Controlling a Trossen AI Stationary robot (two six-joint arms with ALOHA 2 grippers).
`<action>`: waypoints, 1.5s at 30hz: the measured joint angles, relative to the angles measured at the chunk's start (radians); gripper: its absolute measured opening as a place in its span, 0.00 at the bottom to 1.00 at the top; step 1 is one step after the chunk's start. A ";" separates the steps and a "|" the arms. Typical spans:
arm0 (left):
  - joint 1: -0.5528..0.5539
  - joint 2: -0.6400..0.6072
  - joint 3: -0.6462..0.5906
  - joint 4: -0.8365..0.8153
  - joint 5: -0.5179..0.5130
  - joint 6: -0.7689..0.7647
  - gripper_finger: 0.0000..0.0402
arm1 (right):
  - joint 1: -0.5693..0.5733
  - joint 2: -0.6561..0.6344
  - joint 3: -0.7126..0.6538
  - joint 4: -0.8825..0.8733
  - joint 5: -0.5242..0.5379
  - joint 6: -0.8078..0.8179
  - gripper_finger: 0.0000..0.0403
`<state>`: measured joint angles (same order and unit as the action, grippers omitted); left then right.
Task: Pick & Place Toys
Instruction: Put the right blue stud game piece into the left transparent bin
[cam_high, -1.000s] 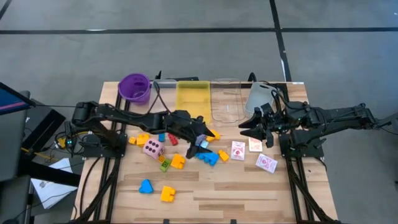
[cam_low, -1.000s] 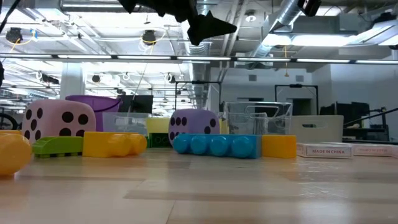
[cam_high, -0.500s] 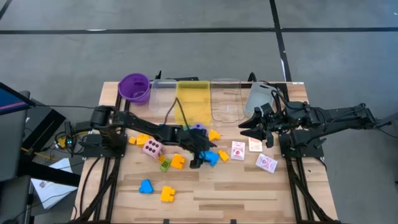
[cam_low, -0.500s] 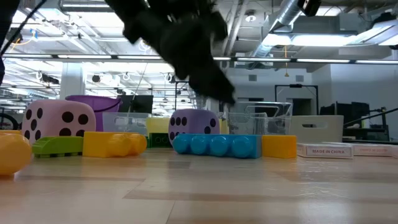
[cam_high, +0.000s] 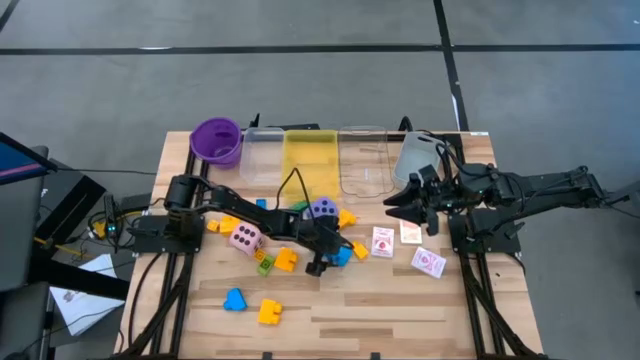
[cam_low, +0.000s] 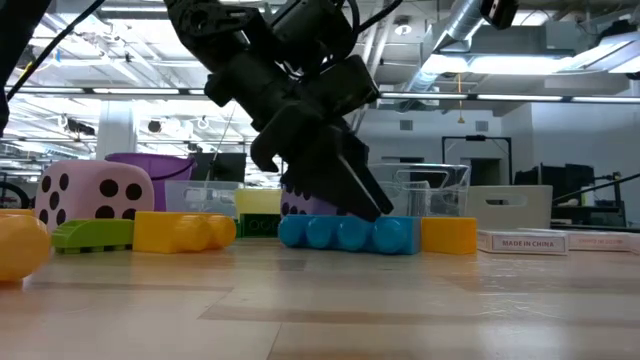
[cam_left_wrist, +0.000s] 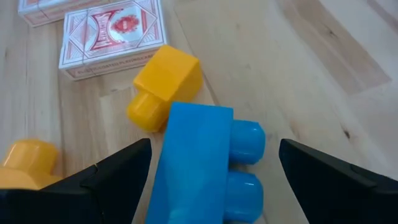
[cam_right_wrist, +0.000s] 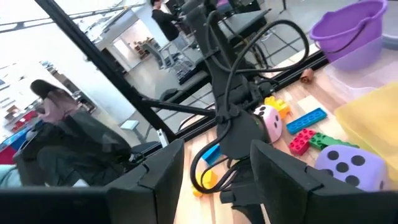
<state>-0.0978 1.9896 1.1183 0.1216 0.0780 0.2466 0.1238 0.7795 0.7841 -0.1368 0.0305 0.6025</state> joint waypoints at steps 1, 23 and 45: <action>0.000 0.000 0.000 -0.001 0.000 0.003 0.86 | 0.000 0.000 0.000 0.000 0.002 0.000 0.45; 0.002 -0.002 0.003 -0.171 -0.060 0.011 0.82 | 0.000 0.000 0.000 -0.032 0.004 0.000 0.45; 0.000 0.018 0.002 -0.193 -0.064 -0.030 0.81 | 0.000 0.000 0.000 -0.051 -0.001 0.019 0.45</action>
<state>-0.0975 2.0075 1.1202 -0.0719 0.0143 0.2168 0.1238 0.7799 0.7841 -0.1873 0.0299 0.6212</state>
